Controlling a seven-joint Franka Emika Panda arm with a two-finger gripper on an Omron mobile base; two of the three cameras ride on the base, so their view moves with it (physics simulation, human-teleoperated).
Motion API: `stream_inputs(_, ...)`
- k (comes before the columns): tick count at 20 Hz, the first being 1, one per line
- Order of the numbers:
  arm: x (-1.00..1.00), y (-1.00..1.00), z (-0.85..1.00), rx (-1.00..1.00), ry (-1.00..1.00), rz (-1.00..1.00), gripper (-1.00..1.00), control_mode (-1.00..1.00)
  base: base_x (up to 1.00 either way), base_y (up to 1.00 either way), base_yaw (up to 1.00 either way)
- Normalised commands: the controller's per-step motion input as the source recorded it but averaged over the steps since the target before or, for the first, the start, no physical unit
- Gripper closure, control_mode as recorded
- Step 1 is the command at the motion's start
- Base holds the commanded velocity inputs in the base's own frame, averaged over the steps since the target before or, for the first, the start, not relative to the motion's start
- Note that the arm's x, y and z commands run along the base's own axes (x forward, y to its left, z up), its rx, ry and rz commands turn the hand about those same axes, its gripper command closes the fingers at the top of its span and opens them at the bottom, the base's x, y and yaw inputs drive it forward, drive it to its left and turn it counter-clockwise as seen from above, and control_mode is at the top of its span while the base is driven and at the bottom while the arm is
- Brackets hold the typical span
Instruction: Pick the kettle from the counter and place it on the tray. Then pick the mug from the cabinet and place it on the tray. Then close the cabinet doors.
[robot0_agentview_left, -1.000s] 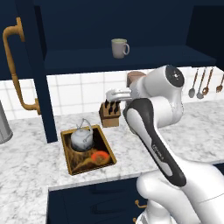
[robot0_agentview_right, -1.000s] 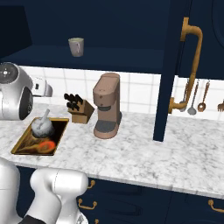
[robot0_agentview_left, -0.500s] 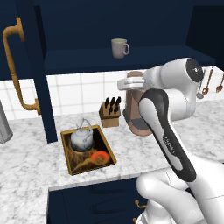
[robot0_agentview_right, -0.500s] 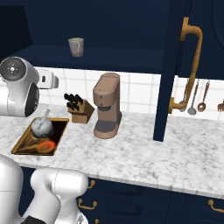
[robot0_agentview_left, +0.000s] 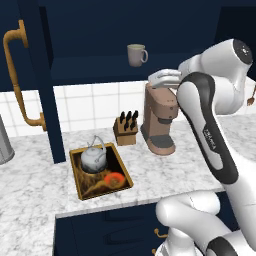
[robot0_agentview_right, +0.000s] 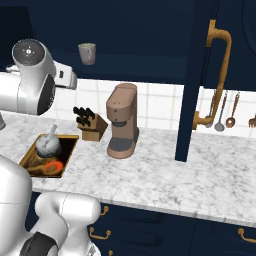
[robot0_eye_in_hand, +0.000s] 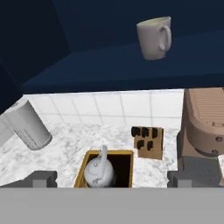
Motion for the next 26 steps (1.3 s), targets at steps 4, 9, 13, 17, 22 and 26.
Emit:
stream_inputs(4,0.0,-0.34,0.28,-0.06,-0.05,0.18,-1.0,-1.0,0.0,0.0,0.0)
stream_inputs(9,0.07,-0.25,0.16,-0.12,-0.04,0.0,-1.0,-1.0,0.0,0.0,0.0)
stream_inputs(13,0.26,-0.16,0.05,-0.15,-0.02,0.0,-1.0,-1.0,0.0,0.0,0.0)
stream_inputs(17,0.35,-0.17,0.0,-0.05,-0.11,0.0,-1.0,-1.0,0.0,0.0,0.0)
stream_inputs(22,0.43,-0.13,0.05,0.0,-0.02,0.0,-1.0,-1.0,0.0,0.0,0.0)
stream_inputs(26,0.33,0.0,0.0,0.01,-0.07,0.0,-1.0,-1.0,0.0,0.0,0.0)
